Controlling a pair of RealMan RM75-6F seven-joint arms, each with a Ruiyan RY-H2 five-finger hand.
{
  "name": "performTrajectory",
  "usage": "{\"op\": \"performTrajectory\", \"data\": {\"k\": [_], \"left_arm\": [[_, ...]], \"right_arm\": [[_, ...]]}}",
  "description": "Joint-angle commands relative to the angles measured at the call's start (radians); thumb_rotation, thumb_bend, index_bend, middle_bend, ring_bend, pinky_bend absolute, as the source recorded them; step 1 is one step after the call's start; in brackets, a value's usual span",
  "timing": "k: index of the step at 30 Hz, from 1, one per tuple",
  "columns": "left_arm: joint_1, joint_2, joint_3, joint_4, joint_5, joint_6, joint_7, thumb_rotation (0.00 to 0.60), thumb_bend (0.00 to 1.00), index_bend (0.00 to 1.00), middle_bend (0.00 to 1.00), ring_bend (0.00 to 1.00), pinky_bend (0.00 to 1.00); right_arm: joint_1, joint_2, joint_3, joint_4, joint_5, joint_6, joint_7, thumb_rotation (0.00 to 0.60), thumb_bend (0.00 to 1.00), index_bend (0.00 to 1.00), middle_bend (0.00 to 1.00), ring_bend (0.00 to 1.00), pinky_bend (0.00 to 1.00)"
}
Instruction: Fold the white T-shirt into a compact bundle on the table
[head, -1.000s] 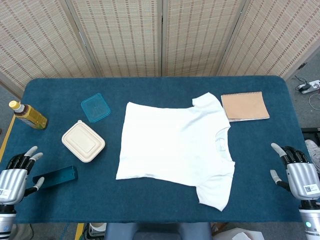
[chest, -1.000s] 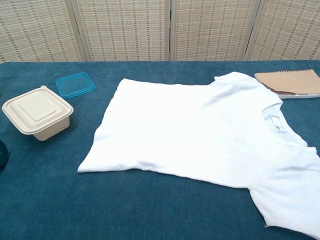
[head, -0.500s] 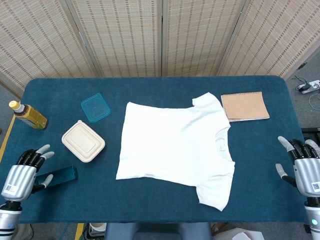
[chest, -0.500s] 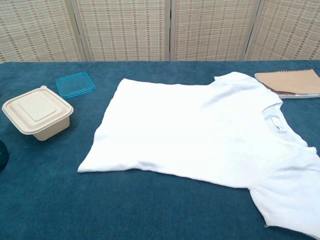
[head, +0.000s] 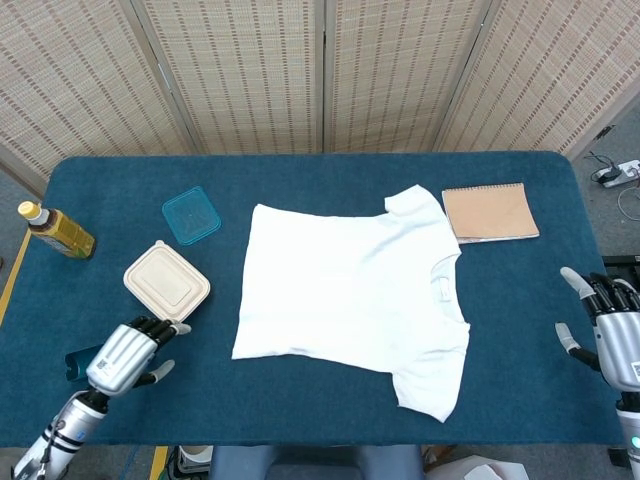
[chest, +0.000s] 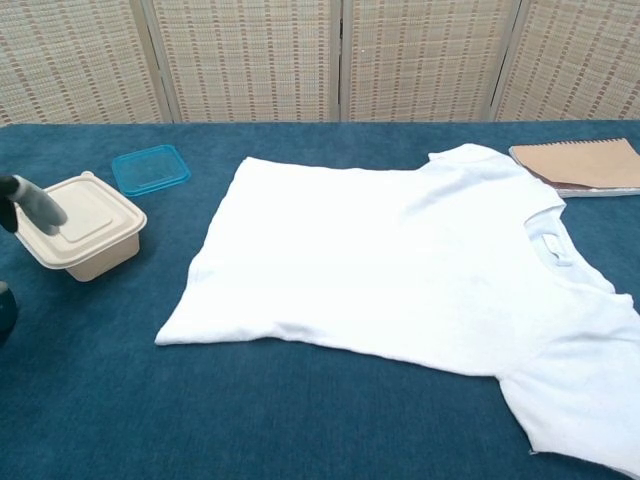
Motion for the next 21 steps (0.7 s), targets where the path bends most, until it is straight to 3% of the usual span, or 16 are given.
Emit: {"op": "performTrajectory", "data": {"k": [1,4,8,10,21], "left_arm": [[-0.035,-0.062,0.007,0.037,0.019,-0.035,0.022,0.6,0.29,0.39,0.4,0.45,0.5],[-0.052,-0.12,0.004,0.074,0.02,-0.052,0.063,0.6,0.29,0.4,0.4,0.43,0.49],[-0.071,-0.178,0.001,0.099,0.012,-0.075,0.093,0.6,0.29,0.4,0.3,0.26,0.26],[-0.081,-0.203,0.002,0.111,0.005,-0.087,0.097,0.6,0.29,0.4,0.25,0.2,0.2],[-0.124,-0.329,-0.013,0.207,-0.028,-0.122,0.167,0.6,0.29,0.43,0.24,0.19,0.2]], "right_arm": [[-0.001,0.0,-0.003,0.001,-0.003,0.0,0.003,0.6,0.3,0.17,0.26,0.16,0.22],[-0.003,-0.004,-0.006,0.004,-0.006,0.002,0.007,0.6,0.3,0.17,0.26,0.16,0.22],[-0.006,-0.006,-0.01,0.01,-0.006,0.005,0.015,0.6,0.3,0.17,0.26,0.16,0.22],[-0.009,-0.006,-0.011,0.013,-0.006,0.007,0.018,0.6,0.3,0.17,0.26,0.16,0.22],[-0.02,-0.01,-0.02,0.03,-0.004,0.011,0.044,0.6,0.3,0.17,0.26,0.16,0.22]]}}
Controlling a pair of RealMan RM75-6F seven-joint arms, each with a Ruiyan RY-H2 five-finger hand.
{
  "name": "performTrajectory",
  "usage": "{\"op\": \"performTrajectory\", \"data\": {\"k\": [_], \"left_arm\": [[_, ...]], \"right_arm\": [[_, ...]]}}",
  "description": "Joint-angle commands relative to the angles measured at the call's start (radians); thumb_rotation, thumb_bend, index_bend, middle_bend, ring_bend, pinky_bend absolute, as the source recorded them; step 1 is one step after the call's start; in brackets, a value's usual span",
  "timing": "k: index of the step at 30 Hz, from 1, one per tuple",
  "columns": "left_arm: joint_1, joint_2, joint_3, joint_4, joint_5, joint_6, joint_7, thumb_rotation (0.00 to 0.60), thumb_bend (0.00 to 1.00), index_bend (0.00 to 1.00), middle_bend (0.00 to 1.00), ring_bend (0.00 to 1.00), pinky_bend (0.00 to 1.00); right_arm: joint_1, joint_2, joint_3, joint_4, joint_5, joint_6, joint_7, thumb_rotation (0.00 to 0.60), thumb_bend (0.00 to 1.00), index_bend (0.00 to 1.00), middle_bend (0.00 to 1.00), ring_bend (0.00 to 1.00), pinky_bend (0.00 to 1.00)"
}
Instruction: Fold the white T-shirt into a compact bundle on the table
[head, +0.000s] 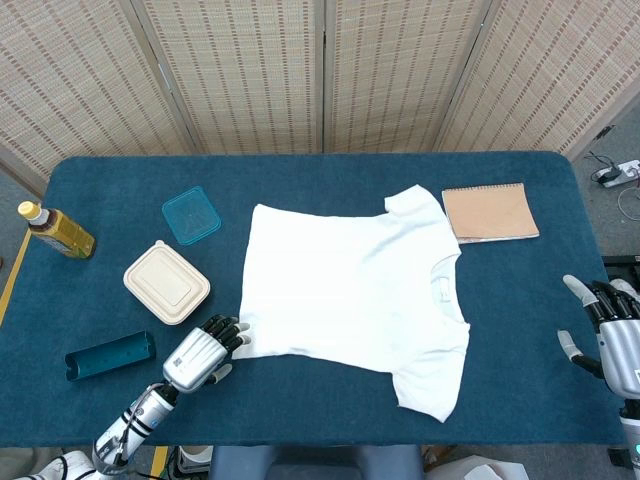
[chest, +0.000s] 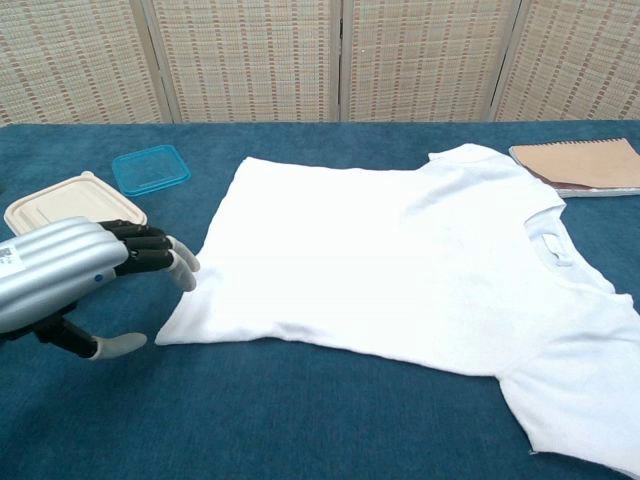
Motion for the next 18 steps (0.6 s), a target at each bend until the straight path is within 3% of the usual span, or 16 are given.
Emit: {"op": "performTrajectory", "data": {"k": [1,18], "left_arm": [[-0.013,-0.03,-0.009,0.027,-0.023,-0.017,0.031,0.6,0.29,0.43,0.24,0.19,0.2],[-0.032,-0.102,-0.008,0.087,-0.112,-0.063,0.097,0.6,0.29,0.44,0.24,0.19,0.2]], "right_arm": [[-0.002,-0.002,-0.001,0.005,-0.001,0.002,0.006,0.6,0.3,0.17,0.26,0.16,0.22],[-0.011,-0.01,-0.009,0.029,0.006,-0.004,0.032,0.6,0.3,0.17,0.26,0.16,0.22]]}}
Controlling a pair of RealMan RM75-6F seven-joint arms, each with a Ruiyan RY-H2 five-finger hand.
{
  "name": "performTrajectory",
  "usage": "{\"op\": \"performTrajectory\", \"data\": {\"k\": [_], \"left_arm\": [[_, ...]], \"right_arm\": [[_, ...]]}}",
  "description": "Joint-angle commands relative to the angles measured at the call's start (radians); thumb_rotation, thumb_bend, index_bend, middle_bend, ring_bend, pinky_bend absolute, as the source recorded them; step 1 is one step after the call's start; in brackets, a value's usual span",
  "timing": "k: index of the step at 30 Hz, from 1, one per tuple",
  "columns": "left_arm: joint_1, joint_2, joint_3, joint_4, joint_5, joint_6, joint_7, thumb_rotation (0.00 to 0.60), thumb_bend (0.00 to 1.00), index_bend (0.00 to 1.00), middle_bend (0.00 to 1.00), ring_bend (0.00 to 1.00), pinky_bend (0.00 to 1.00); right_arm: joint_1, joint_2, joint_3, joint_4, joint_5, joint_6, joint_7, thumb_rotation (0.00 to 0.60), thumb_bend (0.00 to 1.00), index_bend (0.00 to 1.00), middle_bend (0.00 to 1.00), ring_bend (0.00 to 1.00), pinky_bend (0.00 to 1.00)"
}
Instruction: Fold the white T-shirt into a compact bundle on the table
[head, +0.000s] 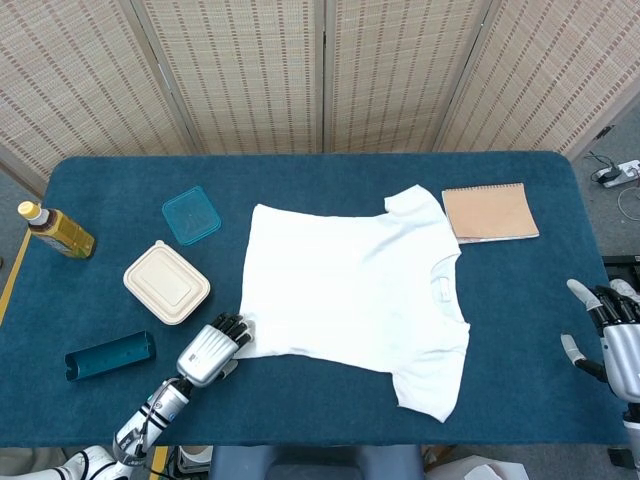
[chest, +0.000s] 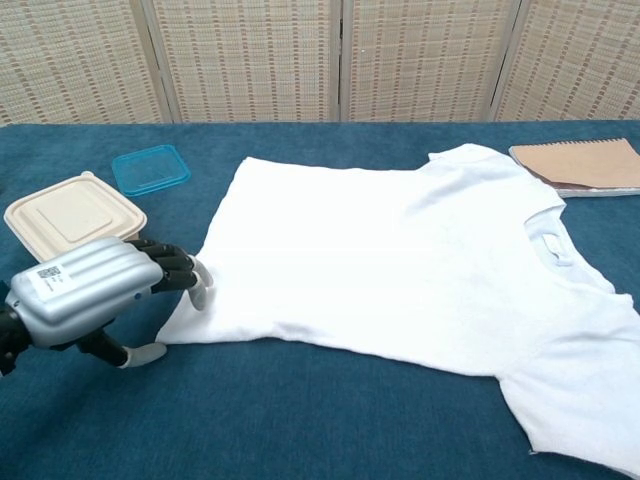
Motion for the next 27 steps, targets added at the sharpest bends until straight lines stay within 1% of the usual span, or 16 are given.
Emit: {"op": "performTrajectory", "data": {"k": [1,8,14,20,24,27], "left_arm": [[-0.004,-0.009,-0.004,0.013,-0.013,-0.003,0.002,0.6,0.29,0.44,0.24,0.19,0.2],[-0.015,-0.03,-0.004,0.04,-0.025,0.0,-0.013,0.6,0.29,0.48,0.24,0.19,0.2],[-0.028,-0.047,-0.001,0.062,-0.029,0.001,-0.039,0.6,0.29,0.56,0.24,0.19,0.2],[-0.037,-0.057,0.003,0.075,-0.03,0.008,-0.061,0.6,0.38,0.63,0.24,0.19,0.2],[-0.04,-0.067,0.003,0.091,-0.028,0.022,-0.086,0.6,0.45,0.69,0.28,0.2,0.2],[-0.043,-0.074,0.002,0.101,-0.027,0.034,-0.106,0.6,0.48,0.72,0.3,0.21,0.2]], "right_arm": [[-0.001,0.0,-0.001,0.002,0.0,-0.001,0.002,0.6,0.3,0.17,0.26,0.16,0.22],[0.0,-0.002,-0.001,0.005,0.003,-0.006,0.006,0.6,0.3,0.17,0.26,0.16,0.22],[-0.002,-0.001,-0.002,0.005,0.005,-0.009,0.006,0.6,0.3,0.17,0.26,0.16,0.22],[-0.003,0.0,-0.004,0.003,0.006,-0.012,0.007,0.6,0.3,0.17,0.26,0.16,0.22],[0.001,0.001,-0.005,0.001,0.0,-0.015,0.007,0.6,0.3,0.17,0.26,0.16,0.22],[0.006,0.001,-0.007,0.002,-0.011,-0.019,0.003,0.6,0.3,0.17,0.26,0.16,0.22]]}}
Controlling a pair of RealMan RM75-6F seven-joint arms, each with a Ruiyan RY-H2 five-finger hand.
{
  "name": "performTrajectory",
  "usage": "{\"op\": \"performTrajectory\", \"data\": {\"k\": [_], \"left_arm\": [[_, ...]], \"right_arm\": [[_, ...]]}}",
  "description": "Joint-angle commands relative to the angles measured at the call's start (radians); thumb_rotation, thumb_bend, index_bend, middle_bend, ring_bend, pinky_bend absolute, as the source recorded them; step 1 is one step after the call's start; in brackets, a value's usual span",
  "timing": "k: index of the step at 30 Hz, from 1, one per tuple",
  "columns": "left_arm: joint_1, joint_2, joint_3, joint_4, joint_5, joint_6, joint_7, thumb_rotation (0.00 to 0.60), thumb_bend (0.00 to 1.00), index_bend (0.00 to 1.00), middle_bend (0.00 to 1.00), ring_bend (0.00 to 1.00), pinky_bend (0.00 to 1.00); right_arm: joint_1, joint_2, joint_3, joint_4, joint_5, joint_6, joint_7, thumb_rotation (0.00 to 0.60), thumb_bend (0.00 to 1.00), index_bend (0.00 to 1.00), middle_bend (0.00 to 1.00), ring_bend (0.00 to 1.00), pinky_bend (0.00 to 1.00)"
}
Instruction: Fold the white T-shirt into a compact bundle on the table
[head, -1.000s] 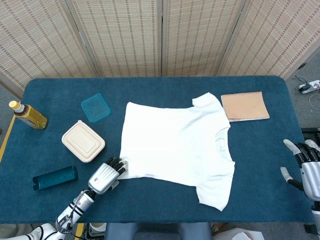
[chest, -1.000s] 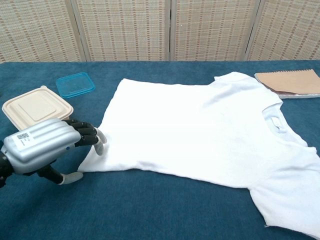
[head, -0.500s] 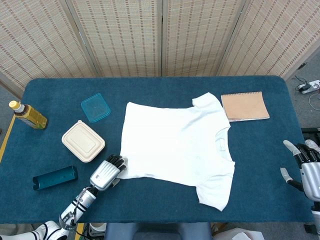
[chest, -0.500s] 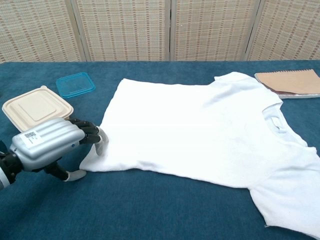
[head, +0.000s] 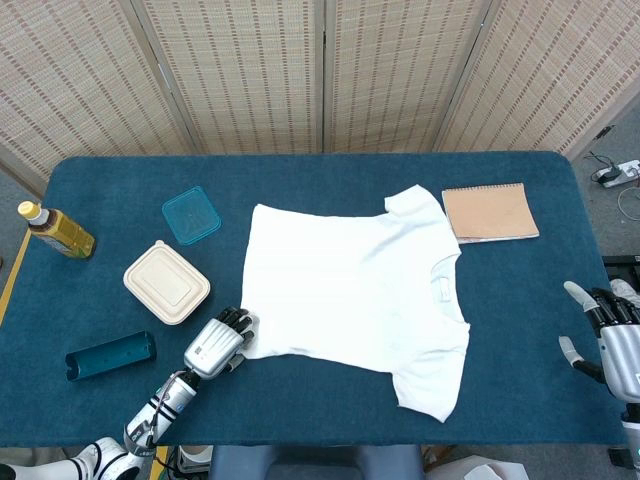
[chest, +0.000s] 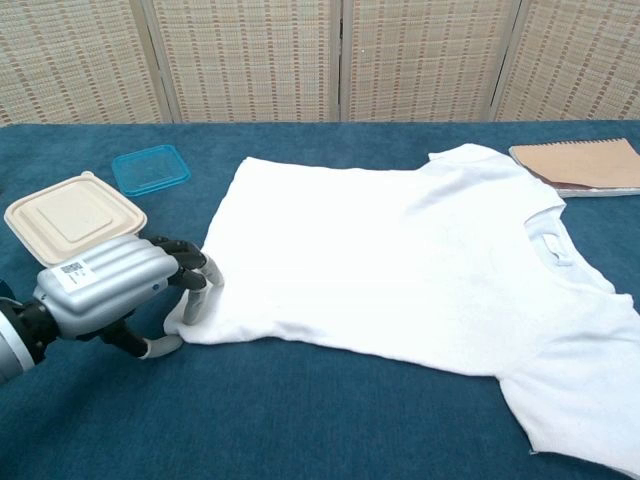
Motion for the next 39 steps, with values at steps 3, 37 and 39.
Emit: {"op": "performTrajectory", "data": {"k": [3,37,39], "left_arm": [[-0.004,-0.012,-0.006,0.013,-0.001,0.021,-0.025,0.6,0.5,0.73,0.33,0.22,0.2],[0.016,0.062,0.002,-0.12,-0.022,0.087,-0.051,0.6,0.6,0.75,0.39,0.25,0.2],[0.019,0.063,0.004,-0.122,-0.024,0.087,-0.052,0.6,0.6,0.75,0.38,0.25,0.2]], "right_arm": [[0.01,0.002,-0.003,-0.003,-0.013,-0.01,-0.007,0.6,0.3,0.17,0.26,0.16,0.22],[0.235,-0.269,-0.152,0.415,-0.363,-0.195,-0.037,0.6,0.12,0.39,0.26,0.16,0.22],[0.241,-0.289,-0.159,0.45,-0.369,-0.19,-0.026,0.6,0.11,0.4,0.26,0.16,0.22]]}}
